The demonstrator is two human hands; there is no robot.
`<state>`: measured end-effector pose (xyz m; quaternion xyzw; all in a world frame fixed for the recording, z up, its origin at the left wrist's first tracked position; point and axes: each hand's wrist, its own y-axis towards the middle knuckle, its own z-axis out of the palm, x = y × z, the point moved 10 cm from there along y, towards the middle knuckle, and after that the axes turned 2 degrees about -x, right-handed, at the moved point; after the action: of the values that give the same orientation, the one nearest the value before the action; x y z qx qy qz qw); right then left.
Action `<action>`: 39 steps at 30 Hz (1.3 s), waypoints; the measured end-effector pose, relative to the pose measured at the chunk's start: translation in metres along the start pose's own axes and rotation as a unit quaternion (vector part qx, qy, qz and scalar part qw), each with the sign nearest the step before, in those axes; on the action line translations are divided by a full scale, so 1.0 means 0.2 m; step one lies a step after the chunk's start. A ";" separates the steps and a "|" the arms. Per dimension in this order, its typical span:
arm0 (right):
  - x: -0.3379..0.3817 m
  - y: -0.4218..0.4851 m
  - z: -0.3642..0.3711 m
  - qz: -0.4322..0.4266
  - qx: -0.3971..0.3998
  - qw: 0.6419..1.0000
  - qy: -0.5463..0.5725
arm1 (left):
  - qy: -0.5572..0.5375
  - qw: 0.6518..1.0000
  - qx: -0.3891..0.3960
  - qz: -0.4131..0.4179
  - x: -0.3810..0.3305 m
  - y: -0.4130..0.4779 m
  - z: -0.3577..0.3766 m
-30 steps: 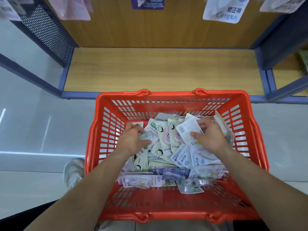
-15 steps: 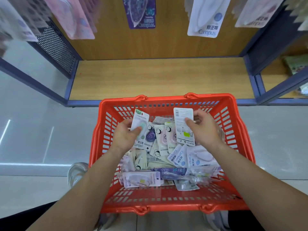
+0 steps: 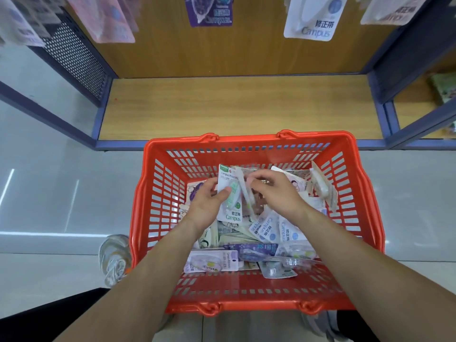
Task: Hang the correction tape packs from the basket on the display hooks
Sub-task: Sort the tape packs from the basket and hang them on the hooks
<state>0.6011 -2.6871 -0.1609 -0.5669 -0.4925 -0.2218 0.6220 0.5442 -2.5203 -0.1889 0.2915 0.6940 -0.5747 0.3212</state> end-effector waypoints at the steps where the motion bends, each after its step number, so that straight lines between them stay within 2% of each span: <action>1: -0.02 0.00 0.01 0.011 0.008 1.000 0.004 | -0.003 1.000 0.000 -0.007 0.00 0.00 0.00; 6: -0.10 0.00 0.06 0.033 0.027 0.999 -0.007 | -0.006 1.000 0.004 -0.009 0.03 0.02 0.02; 11: -0.08 0.02 0.08 0.009 0.040 0.999 -0.028 | 0.013 0.998 -0.057 -0.001 0.07 0.07 -0.07; 14: -0.10 0.04 0.04 0.003 -0.003 0.997 -0.082 | 0.011 0.997 -0.078 -0.006 0.06 0.07 -0.13; 16: -0.15 0.04 0.04 0.026 -0.013 0.994 -0.105 | -0.002 0.996 -0.087 -0.007 0.05 0.07 -0.16; 18: -0.20 0.03 0.09 0.065 0.031 0.993 -0.097 | -0.020 0.996 -0.090 -0.005 0.03 0.06 -0.19; 21: -0.16 0.02 0.13 0.053 0.046 0.991 -0.118 | -0.021 0.996 -0.082 0.011 -0.01 0.04 -0.22; 26: -0.04 0.02 0.07 0.039 0.025 0.999 0.009 | -0.014 0.997 -0.072 0.015 -0.04 -0.02 -0.30; 30: 0.02 -0.01 -0.04 0.017 0.050 0.996 -0.072 | -0.031 0.995 -0.092 0.004 -0.05 -0.05 -0.36; 35: -0.03 -0.02 -0.08 0.058 0.047 0.997 -0.008 | 0.051 0.997 -0.045 0.029 -0.11 -0.08 -0.26; 39: -0.04 -0.02 -0.07 0.062 0.054 0.997 -0.001 | 0.072 0.997 -0.007 0.025 -0.11 -0.09 -0.14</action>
<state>0.5989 -2.7028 -0.1651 -0.5620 -0.4679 -0.1553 0.6641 0.5417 -2.4962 -0.1576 0.3470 0.7119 -0.5390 0.2867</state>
